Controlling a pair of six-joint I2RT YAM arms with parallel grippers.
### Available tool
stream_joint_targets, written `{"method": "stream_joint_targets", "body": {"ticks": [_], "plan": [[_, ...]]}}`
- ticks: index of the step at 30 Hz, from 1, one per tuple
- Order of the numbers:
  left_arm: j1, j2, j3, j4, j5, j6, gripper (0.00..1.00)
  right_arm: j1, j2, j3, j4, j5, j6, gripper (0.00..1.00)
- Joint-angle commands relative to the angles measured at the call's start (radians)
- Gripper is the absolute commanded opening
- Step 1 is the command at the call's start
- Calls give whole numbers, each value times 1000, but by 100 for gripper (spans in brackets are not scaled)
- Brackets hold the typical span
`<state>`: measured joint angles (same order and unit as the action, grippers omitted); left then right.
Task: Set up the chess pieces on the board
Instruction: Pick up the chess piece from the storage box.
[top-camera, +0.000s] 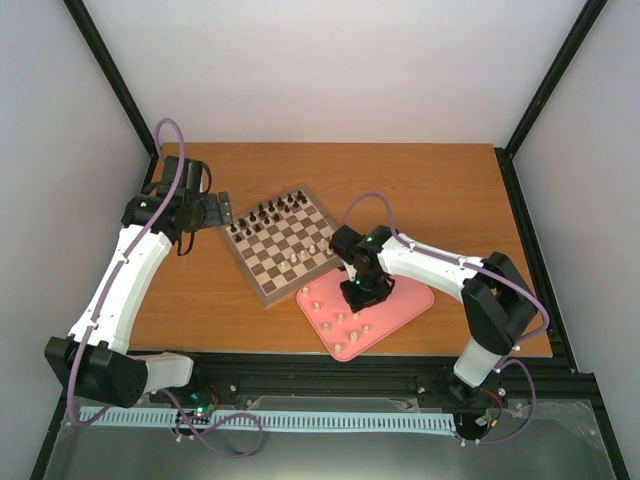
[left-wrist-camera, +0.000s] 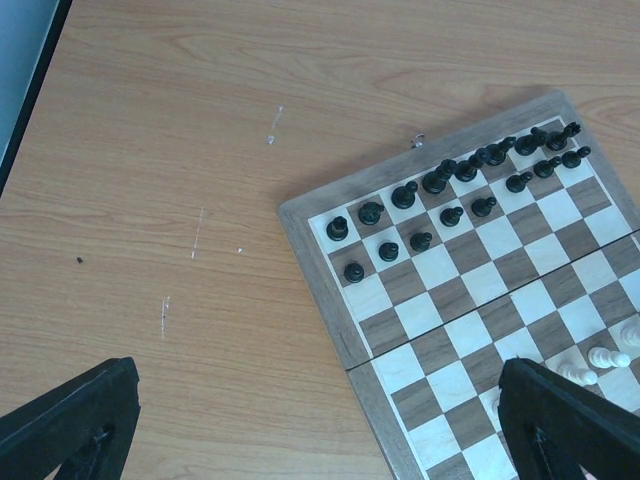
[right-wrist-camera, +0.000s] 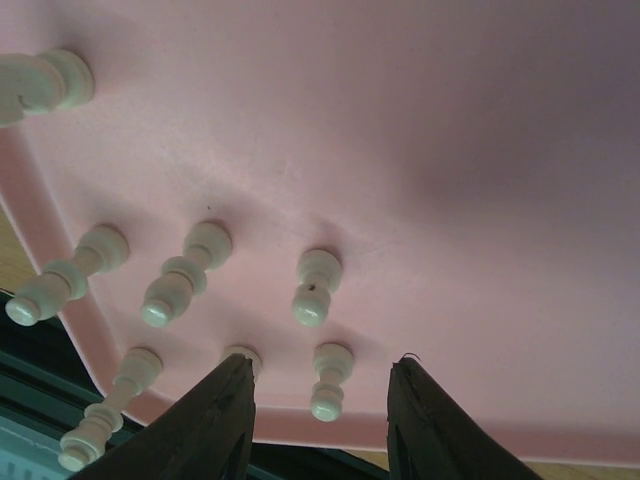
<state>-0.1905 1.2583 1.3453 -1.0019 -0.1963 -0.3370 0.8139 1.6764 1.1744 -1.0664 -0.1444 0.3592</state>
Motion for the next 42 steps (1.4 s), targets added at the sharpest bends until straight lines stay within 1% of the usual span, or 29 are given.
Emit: {"method": "stream_joint_targets", "body": {"ticks": [1, 6, 14, 24, 26, 29, 38, 42], "plan": [[6, -5, 5, 17, 4, 4, 100, 12, 18, -10, 39, -26, -11, 38], [6, -10, -4, 18, 3, 5, 100, 20, 53, -10, 46, -37, -23, 38], [6, -17, -9, 19, -3, 7, 100, 23, 78, -30, 64, -21, 17, 38], [6, -19, -12, 22, -1, 7, 100, 22, 115, -26, 76, -28, 16, 37], [6, -20, -15, 22, -3, 6, 100, 22, 114, -26, 76, -27, 20, 32], [6, -19, -17, 24, -3, 7, 100, 22, 121, -22, 77, -24, 20, 29], [6, -16, -17, 25, 0, 5, 100, 22, 146, -17, 77, -33, 11, 22], [6, -17, -17, 25, 2, 5, 100, 22, 144, -9, 66, -16, 14, 12]]}}
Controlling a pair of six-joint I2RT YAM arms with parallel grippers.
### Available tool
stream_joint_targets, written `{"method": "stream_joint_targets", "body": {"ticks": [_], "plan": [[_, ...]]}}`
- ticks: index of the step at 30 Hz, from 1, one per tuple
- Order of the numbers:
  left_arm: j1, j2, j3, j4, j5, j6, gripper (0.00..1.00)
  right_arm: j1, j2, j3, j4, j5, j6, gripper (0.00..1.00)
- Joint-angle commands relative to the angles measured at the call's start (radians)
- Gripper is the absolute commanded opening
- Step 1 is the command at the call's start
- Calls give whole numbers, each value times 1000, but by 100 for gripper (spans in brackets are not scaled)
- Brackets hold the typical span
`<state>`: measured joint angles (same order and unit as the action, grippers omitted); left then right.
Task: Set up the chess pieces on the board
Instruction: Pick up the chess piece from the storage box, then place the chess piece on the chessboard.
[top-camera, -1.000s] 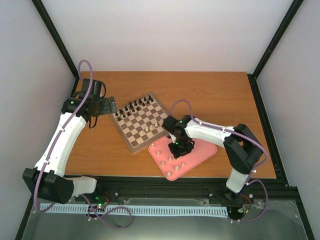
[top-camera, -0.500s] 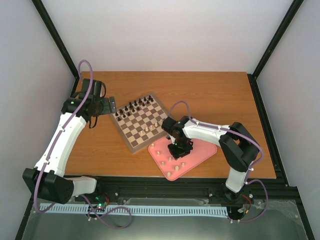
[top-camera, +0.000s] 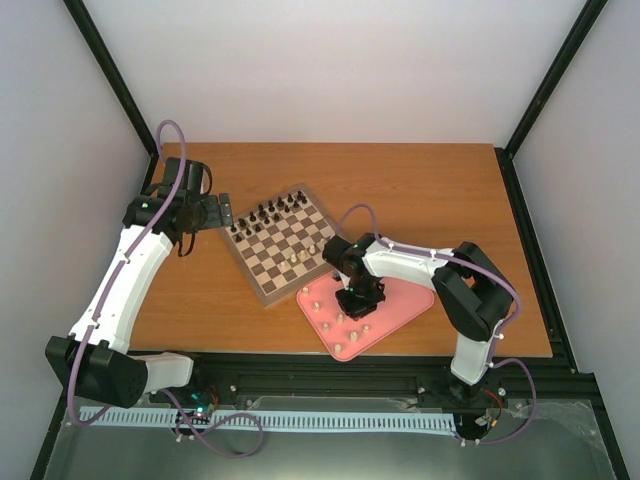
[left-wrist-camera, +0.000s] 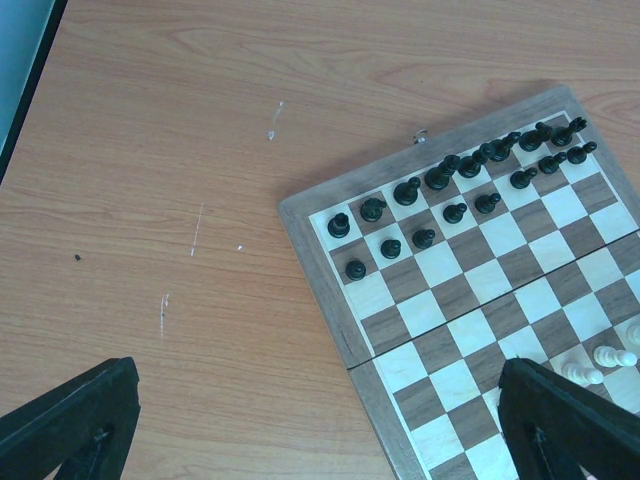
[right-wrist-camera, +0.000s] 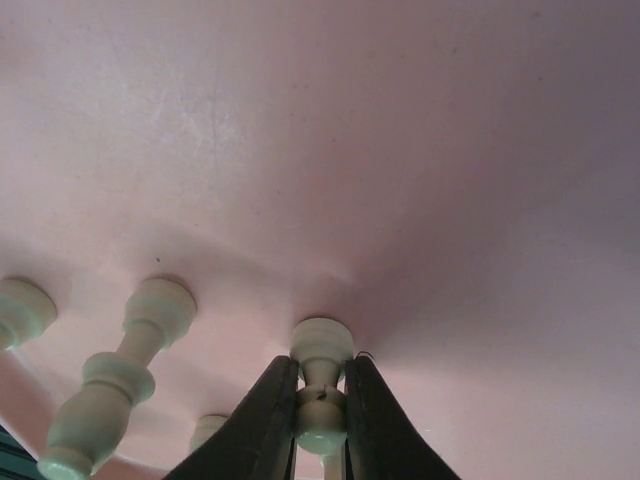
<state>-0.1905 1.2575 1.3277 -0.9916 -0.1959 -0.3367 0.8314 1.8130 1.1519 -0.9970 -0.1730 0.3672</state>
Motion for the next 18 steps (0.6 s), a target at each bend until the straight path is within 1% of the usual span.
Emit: {"method": "stream_joint_targets", "body": {"ticks": [1, 4, 7, 13, 18], "plan": [[6, -17, 2, 13, 0, 4, 100, 5, 1, 17, -12, 26, 6, 10], [6, -17, 2, 14, 1, 5, 100, 5, -21, 45, -37, 47, 6, 4], [6, -18, 2, 14, 6, 5, 100, 5, -33, 110, -75, 64, 6, 3], [6, -23, 1, 14, 5, 5, 100, 9, 2, 357, -186, 121, -22, 3], [6, -28, 1, 12, 3, 6, 100, 49, 90, 600, -272, 110, -54, 3]]}}
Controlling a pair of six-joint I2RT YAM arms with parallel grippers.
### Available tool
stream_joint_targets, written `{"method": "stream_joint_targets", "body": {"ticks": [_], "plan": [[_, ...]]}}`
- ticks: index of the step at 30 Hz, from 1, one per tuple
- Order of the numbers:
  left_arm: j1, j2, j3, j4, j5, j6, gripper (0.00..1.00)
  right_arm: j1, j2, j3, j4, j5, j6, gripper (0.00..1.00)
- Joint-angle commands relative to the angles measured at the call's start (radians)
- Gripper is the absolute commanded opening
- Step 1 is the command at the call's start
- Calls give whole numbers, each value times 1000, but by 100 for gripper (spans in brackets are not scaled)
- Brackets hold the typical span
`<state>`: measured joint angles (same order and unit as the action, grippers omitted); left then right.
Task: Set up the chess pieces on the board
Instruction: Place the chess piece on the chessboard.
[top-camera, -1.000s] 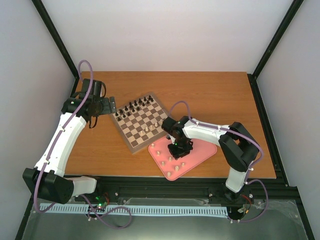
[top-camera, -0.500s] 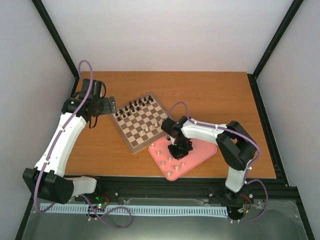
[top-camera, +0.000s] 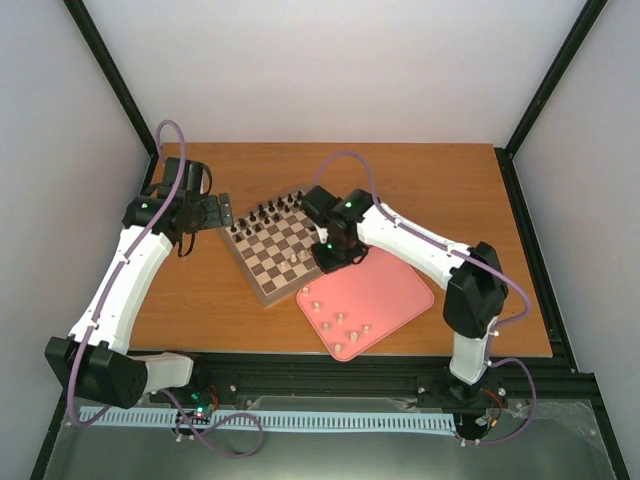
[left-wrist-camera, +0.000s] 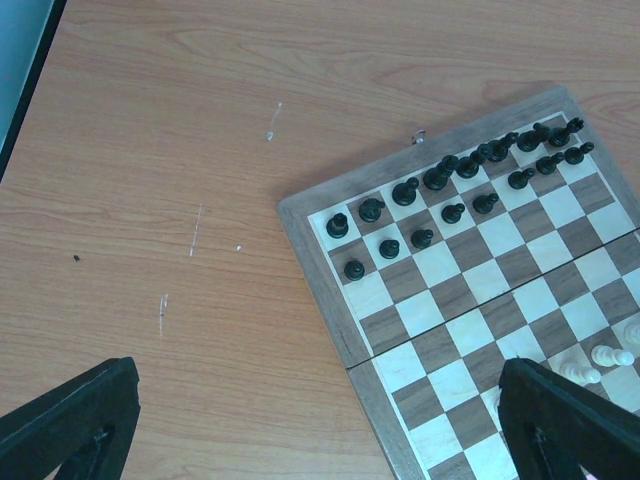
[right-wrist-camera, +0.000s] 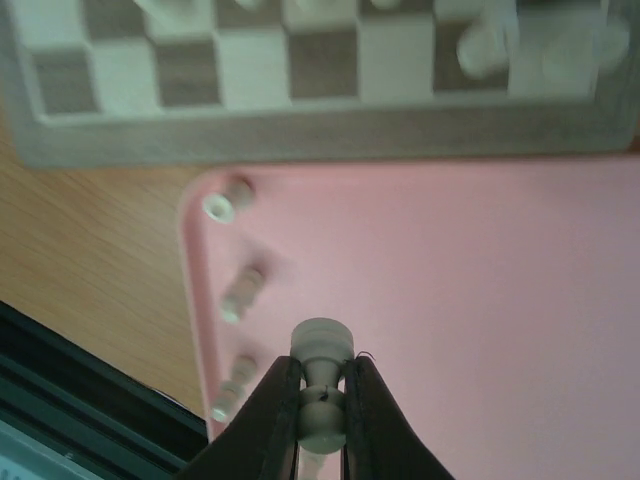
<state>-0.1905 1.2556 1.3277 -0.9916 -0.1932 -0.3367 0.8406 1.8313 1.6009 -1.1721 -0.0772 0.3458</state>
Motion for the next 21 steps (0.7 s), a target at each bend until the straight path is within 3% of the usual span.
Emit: {"method": "stream_joint_targets", "body": {"ticks": [1, 12, 21], "plan": [[6, -28, 0, 12, 0, 7, 100, 51, 98, 205, -112, 9, -40, 3], [6, -53, 10, 5, -24, 14, 100, 132, 455, 734, -246, -65, -117, 3], [7, -78, 1, 7, -21, 3, 100, 138, 549, 779, -216, -114, -138, 3]]}}
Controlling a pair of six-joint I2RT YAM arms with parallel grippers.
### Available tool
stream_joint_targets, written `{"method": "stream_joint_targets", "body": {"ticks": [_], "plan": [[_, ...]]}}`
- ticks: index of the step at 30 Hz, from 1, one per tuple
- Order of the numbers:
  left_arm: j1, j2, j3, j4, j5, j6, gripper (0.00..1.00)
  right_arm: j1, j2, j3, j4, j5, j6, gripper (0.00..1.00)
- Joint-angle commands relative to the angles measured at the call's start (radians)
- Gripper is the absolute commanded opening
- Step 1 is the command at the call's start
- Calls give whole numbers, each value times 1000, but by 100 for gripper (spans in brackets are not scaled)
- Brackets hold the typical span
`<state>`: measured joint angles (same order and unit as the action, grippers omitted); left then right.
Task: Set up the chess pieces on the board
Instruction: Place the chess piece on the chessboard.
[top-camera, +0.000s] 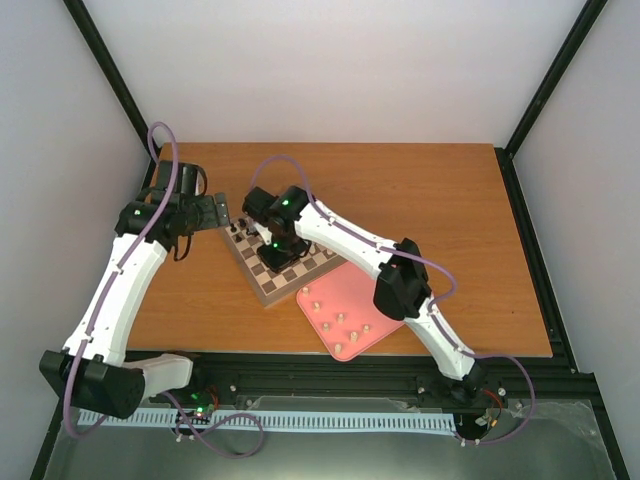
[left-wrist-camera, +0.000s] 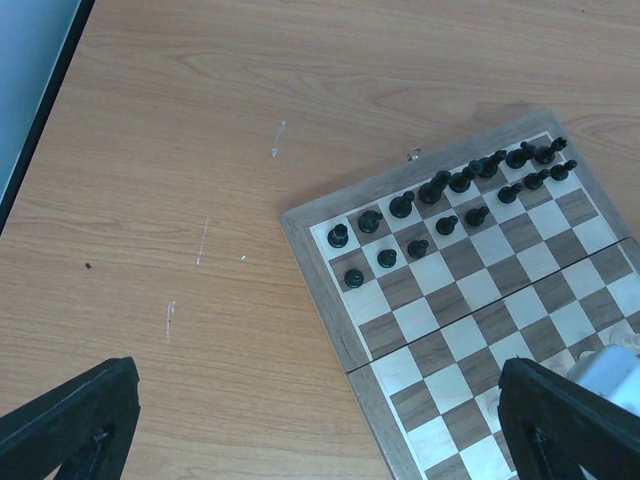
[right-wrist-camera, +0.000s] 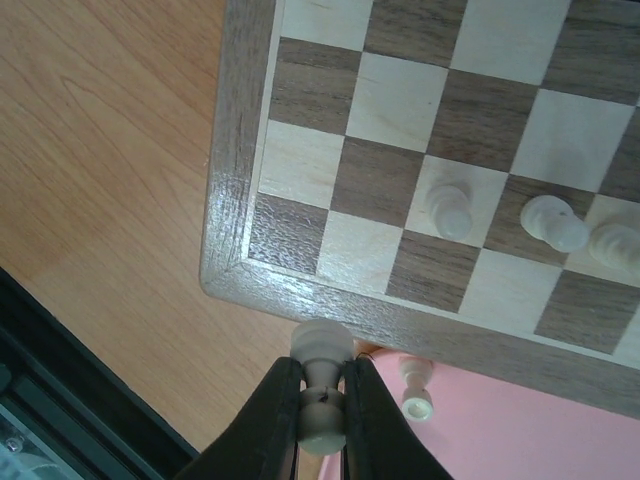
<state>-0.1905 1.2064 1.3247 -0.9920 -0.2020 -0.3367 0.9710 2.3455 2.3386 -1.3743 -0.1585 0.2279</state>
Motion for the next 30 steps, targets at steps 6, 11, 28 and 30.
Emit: {"method": "stream_joint_targets", "body": {"ticks": [6, 11, 28, 30], "plan": [[6, -37, 10, 10, -24, -3, 100, 8, 72, 54, 17, -41, -9, 3], [6, -47, -1, 11, -27, -2, 100, 7, 96, 56, 44, -32, -8, 3], [6, -54, -14, 10, -38, -2, 100, -11, 165, 62, 115, 62, 3, 4], [6, -53, -14, 9, -37, 0, 100, -14, 167, 63, 121, 62, 4, 4]]}}
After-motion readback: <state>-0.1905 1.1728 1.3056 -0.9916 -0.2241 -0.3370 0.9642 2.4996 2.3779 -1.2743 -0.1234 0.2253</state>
